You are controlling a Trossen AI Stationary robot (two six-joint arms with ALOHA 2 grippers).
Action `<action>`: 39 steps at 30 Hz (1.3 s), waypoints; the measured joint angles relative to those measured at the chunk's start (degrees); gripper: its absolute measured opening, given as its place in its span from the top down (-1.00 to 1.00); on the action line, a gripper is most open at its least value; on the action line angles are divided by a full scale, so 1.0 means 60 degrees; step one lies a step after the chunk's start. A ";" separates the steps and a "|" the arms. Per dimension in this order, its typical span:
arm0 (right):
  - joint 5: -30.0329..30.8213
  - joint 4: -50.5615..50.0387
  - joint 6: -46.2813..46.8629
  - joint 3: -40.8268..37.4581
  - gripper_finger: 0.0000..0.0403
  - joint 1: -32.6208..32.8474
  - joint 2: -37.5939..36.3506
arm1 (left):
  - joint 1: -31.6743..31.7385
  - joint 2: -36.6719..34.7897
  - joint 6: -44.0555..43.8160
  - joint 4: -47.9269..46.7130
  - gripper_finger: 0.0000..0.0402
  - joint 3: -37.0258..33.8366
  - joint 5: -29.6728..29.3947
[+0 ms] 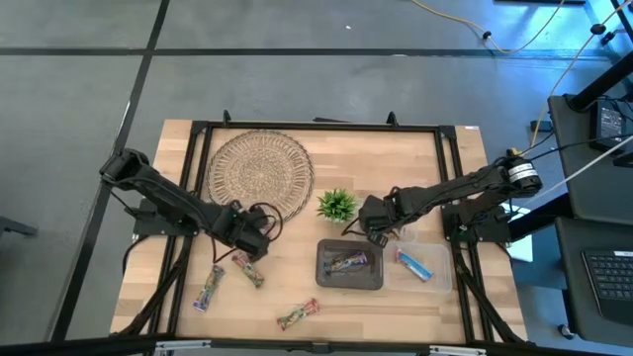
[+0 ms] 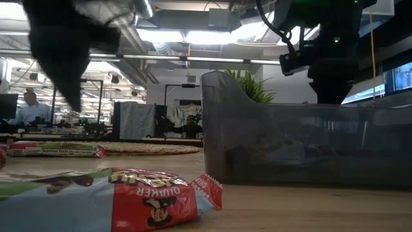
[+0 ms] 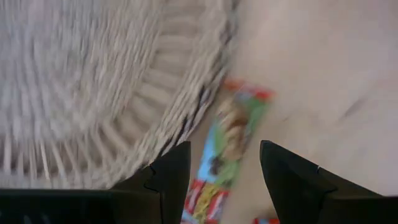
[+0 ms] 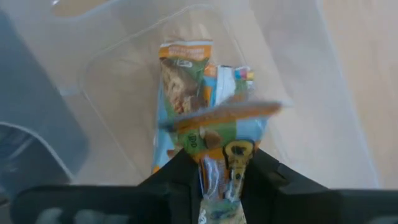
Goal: Pick and place Granola Bars by type
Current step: Put the orange granola bar into the top transparent bin, then put the red granola bar into the bottom transparent bin
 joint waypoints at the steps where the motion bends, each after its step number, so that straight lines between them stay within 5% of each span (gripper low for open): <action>1: -0.0079 0.0003 0.0007 0.0000 0.55 0.0000 0.0000 | 0.0055 0.0000 -0.0288 -0.0007 0.08 -0.0227 0.0138; 14: -0.0334 0.0018 0.0232 0.0000 0.14 0.0000 0.0000 | 0.0326 0.0007 -0.1244 0.0747 0.08 -0.1421 0.0913; 31: -0.0338 0.0018 0.0249 0.0000 0.11 0.0000 0.0000 | 0.0322 0.0004 -0.0701 0.1361 0.07 -0.1425 0.1062; 39: -0.0338 0.0018 0.0242 0.0000 0.11 0.0000 0.0000 | 0.0333 0.0004 -0.0586 0.1643 -0.14 -0.1425 0.1373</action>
